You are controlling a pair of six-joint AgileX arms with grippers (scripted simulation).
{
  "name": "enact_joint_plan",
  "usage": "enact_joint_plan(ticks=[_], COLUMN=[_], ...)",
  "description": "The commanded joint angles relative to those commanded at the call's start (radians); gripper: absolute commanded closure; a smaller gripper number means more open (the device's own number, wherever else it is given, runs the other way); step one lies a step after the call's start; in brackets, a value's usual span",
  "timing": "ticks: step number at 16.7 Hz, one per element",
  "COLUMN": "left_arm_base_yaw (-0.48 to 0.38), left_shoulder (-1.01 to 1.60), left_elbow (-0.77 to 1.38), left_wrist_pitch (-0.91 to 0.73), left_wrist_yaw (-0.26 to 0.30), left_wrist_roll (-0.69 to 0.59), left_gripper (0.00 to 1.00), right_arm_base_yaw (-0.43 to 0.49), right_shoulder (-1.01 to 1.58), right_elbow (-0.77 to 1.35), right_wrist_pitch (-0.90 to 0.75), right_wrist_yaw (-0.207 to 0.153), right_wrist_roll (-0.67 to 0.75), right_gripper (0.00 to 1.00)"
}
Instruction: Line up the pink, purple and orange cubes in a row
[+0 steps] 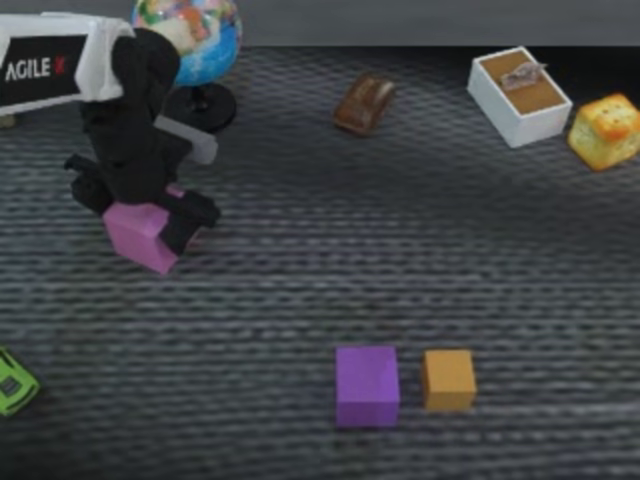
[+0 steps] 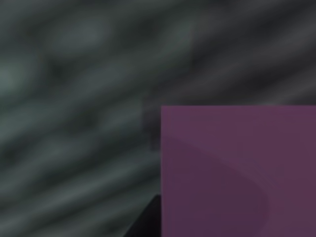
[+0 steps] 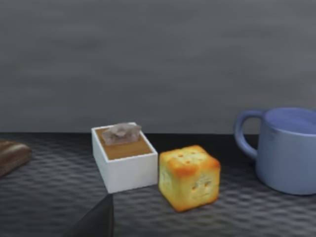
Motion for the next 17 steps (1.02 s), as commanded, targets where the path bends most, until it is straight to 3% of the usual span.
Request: enact_joint_plan(ticks=[4, 5, 14, 17], left_arm_base_yaw=[0.0, 0.0, 0.001, 0.011], left_shoulder=[0.0, 0.0, -0.01, -0.032], left_elbow=[0.0, 0.0, 0.004, 0.057], left_wrist_pitch=[0.0, 0.0, -0.007, -0.078], left_wrist_yaw=[0.0, 0.0, 0.002, 0.001], left_wrist_roll=[0.0, 0.0, 0.0, -0.004], left_gripper=[0.98, 1.0, 1.0, 1.0], right_arm_base_yaw=[0.0, 0.0, 0.0, 0.0], right_shoulder=[0.0, 0.0, 0.0, 0.0], right_elbow=[0.0, 0.0, 0.0, 0.0], right_wrist_pitch=[0.0, 0.0, 0.0, 0.0], right_wrist_yaw=[0.0, 0.0, 0.0, 0.0], right_wrist_roll=[0.0, 0.0, 0.0, 0.0], right_gripper=[0.0, 0.0, 0.0, 0.0])
